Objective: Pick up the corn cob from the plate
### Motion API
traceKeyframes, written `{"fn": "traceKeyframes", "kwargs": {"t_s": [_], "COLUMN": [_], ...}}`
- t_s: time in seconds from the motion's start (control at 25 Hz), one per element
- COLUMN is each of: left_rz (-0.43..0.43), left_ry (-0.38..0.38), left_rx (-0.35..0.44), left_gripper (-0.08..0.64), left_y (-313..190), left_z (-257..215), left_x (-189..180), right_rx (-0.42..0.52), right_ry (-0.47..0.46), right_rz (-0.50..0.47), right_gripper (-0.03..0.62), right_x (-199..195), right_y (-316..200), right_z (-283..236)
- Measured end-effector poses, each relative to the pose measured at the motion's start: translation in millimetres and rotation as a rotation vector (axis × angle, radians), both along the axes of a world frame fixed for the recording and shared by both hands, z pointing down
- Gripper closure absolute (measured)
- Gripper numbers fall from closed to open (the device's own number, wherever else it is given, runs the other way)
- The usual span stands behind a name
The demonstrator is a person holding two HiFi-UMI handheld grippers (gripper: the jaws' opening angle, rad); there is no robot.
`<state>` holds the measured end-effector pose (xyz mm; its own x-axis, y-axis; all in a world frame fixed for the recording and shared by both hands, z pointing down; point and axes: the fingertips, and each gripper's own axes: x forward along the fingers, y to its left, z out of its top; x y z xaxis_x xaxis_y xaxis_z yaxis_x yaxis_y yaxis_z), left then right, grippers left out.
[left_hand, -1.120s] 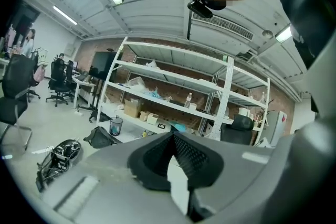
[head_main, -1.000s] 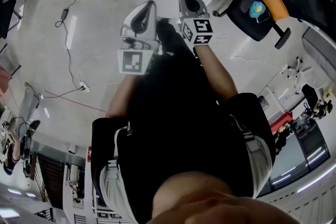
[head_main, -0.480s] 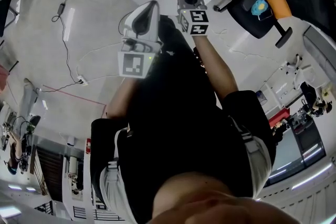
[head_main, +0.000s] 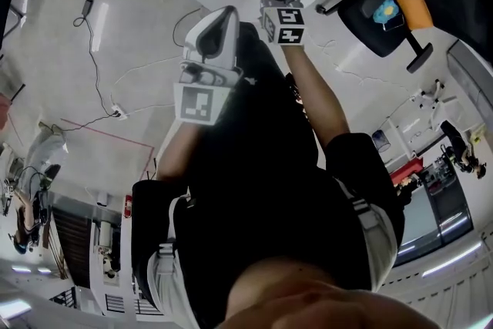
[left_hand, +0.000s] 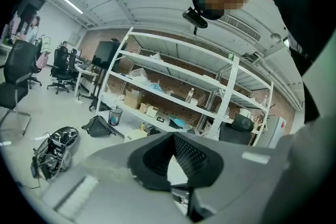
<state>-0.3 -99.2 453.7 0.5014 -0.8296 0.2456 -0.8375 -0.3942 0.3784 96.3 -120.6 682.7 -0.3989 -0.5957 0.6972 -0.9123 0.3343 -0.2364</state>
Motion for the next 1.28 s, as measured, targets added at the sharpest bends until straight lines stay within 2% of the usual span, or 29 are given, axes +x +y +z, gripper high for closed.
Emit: {"fn": "traceKeyframes", "kwargs": {"t_s": [0.88, 1.28], "left_rz": [-0.012, -0.022], "left_ry": [0.019, 0.003], "left_rx": [-0.041, -0.039], "left_gripper": [0.558, 0.558], "left_y": [-13.7, -29.9], "left_z": [22.1, 36.6], "left_x": [-3.8, 1.8], "right_rx": [-0.087, -0.072], "right_ry": [0.047, 0.055], "right_rz": [-0.08, -0.089], "right_gripper": [0.465, 0.446], "right_x": [-9.7, -6.3], "right_y": [-6.8, -14.2], "right_z": [47.9, 55.1]}}
